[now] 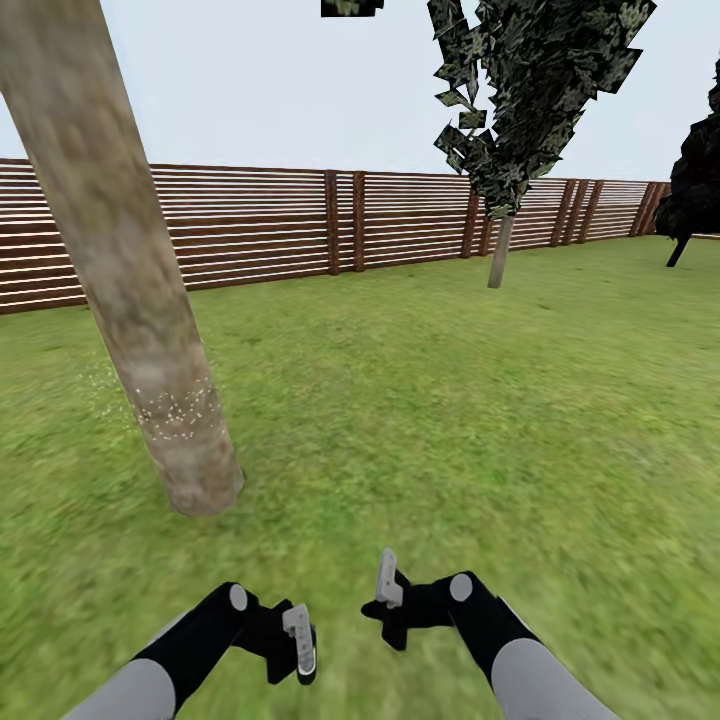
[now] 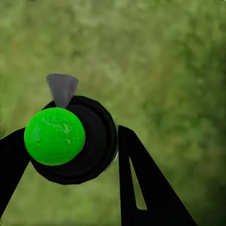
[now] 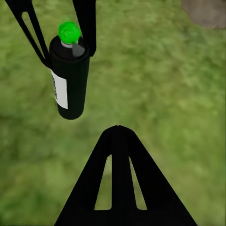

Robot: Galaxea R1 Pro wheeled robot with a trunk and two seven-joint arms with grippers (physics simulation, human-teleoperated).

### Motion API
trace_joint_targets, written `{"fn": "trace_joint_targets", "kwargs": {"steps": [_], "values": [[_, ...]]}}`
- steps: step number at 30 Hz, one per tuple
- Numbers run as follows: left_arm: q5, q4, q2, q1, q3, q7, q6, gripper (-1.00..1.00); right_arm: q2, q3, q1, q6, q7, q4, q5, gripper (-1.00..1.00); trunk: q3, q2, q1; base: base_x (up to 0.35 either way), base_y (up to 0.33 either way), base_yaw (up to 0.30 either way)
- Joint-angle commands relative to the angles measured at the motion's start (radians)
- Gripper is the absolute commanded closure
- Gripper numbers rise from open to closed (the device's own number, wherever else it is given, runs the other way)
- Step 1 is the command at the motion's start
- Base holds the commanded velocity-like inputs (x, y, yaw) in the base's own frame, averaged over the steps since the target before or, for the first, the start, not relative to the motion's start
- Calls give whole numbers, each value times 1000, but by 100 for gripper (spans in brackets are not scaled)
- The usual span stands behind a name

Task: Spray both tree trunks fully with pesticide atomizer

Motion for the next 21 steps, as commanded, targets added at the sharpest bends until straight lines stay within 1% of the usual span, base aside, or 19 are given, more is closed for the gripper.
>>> {"fn": "trace_joint_targets", "kwargs": {"steps": [1, 5, 7, 9, 11, 17, 21], "values": [[0, -3, -3, 0, -4, -2, 5, 100, 1, -8, -3, -3, 7, -1, 8, 100, -1, 0, 0, 0, 0, 0], [-1, -2, -17, 0, -4, 0, 4, 100, 1, -9, -5, -4, 10, 0, 6, 100, -1, 0, 0, 0, 0, 0], [-1, -2, -18, 1, -4, 0, 3, 100, 1, -9, -5, -4, 17, 3, 5, 100, -1, 0, 0, 0, 0, 0], [-1, -2, -18, 1, -4, 0, 2, 100, 1, -8, -5, -4, 42, 6, 5, 100, -1, 0, 0, 0, 0, 0], [0, -2, -18, 1, -4, 0, 1, 100, 1, -8, -5, -4, 52, 6, 5, 100, -1, 0, 0, 0, 0, 0], [4, -2, -20, 1, -1, 1, -2, 100, 1, -8, -5, -4, 57, 8, 5, 100, -1, 0, 0, 0, 0, 0], [7, -4, -35, 1, -1, 1, -1, 100, 1, -8, -5, -4, 57, 9, 5, 100, -1, 0, 0, 0, 0, 0]]}}
